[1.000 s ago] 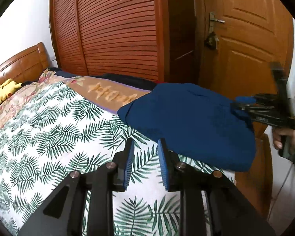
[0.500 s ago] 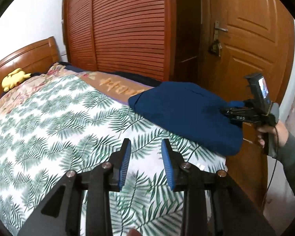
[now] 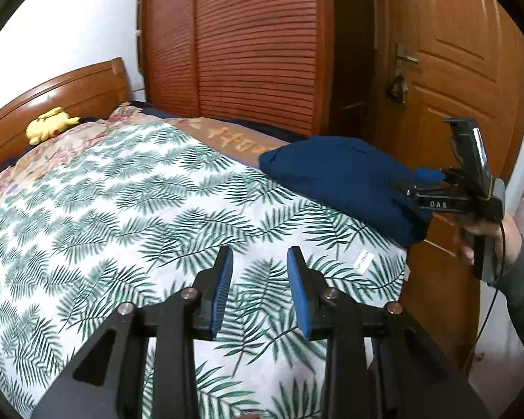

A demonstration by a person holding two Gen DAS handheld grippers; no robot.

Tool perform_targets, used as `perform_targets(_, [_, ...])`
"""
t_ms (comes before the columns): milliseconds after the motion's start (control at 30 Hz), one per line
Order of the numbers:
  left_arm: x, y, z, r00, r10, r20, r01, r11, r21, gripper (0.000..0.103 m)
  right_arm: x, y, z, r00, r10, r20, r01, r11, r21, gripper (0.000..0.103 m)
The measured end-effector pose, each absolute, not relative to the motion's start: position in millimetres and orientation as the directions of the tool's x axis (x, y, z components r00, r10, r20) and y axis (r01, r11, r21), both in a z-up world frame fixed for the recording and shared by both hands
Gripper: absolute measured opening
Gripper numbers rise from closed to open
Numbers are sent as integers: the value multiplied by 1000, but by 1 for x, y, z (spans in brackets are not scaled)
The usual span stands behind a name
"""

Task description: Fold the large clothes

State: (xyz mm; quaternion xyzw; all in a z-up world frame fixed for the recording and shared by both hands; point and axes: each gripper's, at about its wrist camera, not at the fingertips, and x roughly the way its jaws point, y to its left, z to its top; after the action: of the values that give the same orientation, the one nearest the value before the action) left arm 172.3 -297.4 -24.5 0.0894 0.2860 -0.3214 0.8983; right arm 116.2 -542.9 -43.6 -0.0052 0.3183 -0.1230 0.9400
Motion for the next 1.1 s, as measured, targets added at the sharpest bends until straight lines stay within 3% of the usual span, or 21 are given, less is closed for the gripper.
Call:
perform_targets(167, [175,-267,-37,664,-483,-571,572,820,-28,32,130,-493,-46,795,-144,-589,140,989,-52,91])
perform_targets(600, [192,-163,-81,727,-293,-621,335,941,-52,32,168,-336,-78,802,118,-585,-141,990,6,91])
perform_targets(1100, [152,-65,-73,790,-127,-600,123,991,-48,32,150,-226,-83,769,267,-581,-290,955,56,91])
